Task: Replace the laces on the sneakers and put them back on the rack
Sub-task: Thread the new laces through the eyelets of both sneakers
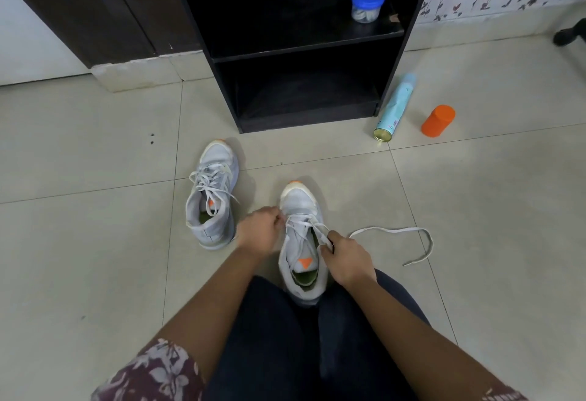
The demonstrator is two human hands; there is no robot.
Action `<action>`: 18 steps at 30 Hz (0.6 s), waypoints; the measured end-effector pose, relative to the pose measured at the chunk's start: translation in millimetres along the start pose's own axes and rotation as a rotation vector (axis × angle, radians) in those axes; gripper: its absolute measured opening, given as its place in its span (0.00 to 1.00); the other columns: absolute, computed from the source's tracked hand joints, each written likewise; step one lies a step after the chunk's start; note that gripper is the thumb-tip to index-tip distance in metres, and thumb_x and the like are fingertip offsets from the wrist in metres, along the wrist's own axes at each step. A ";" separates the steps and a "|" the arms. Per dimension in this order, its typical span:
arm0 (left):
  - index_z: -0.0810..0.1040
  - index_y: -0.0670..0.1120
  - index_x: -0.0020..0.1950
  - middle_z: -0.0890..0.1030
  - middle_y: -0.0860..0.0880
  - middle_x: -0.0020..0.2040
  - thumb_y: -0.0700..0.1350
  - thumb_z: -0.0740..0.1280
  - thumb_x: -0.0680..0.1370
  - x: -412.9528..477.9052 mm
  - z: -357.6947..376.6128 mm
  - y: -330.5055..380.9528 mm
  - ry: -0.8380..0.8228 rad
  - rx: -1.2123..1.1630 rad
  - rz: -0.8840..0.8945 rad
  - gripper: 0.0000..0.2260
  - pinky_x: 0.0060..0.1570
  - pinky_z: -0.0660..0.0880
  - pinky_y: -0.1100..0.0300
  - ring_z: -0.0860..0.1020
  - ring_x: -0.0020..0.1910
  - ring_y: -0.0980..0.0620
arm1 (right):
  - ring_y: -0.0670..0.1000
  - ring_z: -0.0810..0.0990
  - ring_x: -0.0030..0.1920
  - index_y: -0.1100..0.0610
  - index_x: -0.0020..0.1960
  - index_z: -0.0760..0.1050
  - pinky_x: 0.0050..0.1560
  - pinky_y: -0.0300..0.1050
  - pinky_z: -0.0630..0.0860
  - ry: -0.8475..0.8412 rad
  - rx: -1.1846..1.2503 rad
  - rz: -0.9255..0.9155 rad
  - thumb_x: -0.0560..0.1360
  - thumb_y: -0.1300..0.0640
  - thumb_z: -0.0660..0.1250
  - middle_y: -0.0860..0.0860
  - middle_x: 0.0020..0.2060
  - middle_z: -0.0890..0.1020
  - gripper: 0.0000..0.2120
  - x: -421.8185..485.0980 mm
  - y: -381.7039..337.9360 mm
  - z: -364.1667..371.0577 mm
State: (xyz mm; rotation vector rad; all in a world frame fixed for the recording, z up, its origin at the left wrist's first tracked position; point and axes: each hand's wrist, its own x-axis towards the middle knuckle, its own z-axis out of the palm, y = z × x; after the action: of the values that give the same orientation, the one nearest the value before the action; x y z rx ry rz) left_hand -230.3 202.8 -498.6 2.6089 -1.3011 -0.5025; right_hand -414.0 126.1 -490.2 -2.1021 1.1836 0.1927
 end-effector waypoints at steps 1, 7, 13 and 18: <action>0.78 0.49 0.53 0.81 0.48 0.51 0.46 0.60 0.80 3.9 -10.5 -4.8 0.029 -0.009 -0.039 0.08 0.43 0.73 0.55 0.80 0.48 0.44 | 0.60 0.79 0.50 0.52 0.57 0.71 0.43 0.47 0.69 -0.001 0.001 0.007 0.79 0.49 0.57 0.55 0.48 0.81 0.11 0.4 0.1 -0.5; 0.75 0.40 0.57 0.77 0.40 0.55 0.41 0.57 0.78 21.2 -62.0 -58.5 0.368 0.169 -0.368 0.11 0.56 0.67 0.48 0.75 0.57 0.39 | 0.60 0.78 0.48 0.52 0.56 0.71 0.46 0.48 0.72 -0.012 0.006 0.008 0.79 0.51 0.56 0.56 0.47 0.81 0.10 0.3 -0.4 -0.7; 0.75 0.52 0.63 0.79 0.51 0.59 0.46 0.60 0.79 0.3 -1.0 -5.0 0.017 0.137 0.109 0.14 0.61 0.65 0.54 0.75 0.59 0.50 | 0.59 0.78 0.47 0.53 0.56 0.71 0.44 0.48 0.72 -0.005 0.007 0.010 0.79 0.51 0.56 0.55 0.45 0.80 0.10 -1.0 -0.5 -0.9; 0.80 0.49 0.52 0.82 0.49 0.48 0.47 0.59 0.80 3.7 -0.5 -9.7 0.076 0.205 0.052 0.10 0.52 0.68 0.55 0.80 0.47 0.46 | 0.59 0.78 0.47 0.53 0.53 0.70 0.44 0.48 0.71 -0.014 0.005 0.019 0.79 0.52 0.56 0.55 0.45 0.80 0.08 -0.8 -1.1 -1.9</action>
State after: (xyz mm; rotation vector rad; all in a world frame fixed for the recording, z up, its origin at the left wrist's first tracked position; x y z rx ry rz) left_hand -220.9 205.6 -501.8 2.7176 -1.4615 -0.2711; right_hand -413.9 125.8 -487.9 -2.0825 1.1950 0.2127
